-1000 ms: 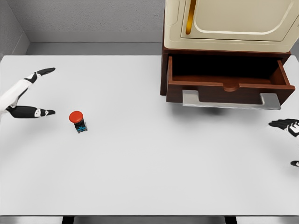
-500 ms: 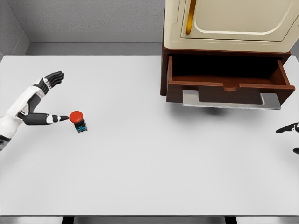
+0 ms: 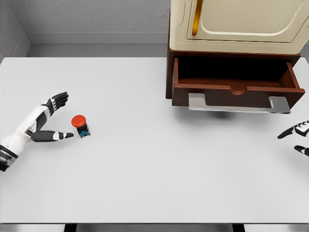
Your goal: Put the switch into the drawer with left arm, and close the drawer with right arm
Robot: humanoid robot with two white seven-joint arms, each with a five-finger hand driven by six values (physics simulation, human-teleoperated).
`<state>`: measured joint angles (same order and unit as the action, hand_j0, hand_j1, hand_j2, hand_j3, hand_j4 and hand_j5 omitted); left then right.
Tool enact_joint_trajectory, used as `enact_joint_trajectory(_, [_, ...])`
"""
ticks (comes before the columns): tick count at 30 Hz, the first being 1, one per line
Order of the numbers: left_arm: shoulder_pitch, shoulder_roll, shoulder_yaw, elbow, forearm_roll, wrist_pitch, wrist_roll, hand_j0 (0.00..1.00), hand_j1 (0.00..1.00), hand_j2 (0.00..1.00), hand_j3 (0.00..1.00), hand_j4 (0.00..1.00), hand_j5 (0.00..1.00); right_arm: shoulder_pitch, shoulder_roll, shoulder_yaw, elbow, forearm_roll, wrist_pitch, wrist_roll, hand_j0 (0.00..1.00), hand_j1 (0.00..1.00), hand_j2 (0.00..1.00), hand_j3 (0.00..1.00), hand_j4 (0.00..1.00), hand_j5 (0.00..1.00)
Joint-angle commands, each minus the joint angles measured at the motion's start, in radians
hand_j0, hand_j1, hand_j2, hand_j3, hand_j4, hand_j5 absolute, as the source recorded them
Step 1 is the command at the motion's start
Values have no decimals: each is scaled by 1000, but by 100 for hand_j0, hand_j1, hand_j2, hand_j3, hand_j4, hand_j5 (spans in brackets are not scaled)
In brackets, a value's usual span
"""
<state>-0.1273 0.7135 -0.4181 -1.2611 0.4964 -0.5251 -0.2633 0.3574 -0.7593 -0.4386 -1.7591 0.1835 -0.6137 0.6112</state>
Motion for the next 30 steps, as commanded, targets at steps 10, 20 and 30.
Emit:
enact_joint_trajectory(10, [-2,-74,7,9,-113,-4,6,100,100,100,100,100,100,-41,-15,49,0,-9,3,0,44,44,44,44,44,44])
enact_joint_trajectory(20, [-2,-63,-2,-8,-101,1,4,90,90,90,90,90,90,-63,-78,43,1,-76,3,0,51,51,51,51,51,51])
enact_joint_trajectory(30, [23,-63,-5,-24,-102,-9,4,78,78,78,78,78,78,-40,-86,58,1,-76,3,0,52,52,52,52,52,52])
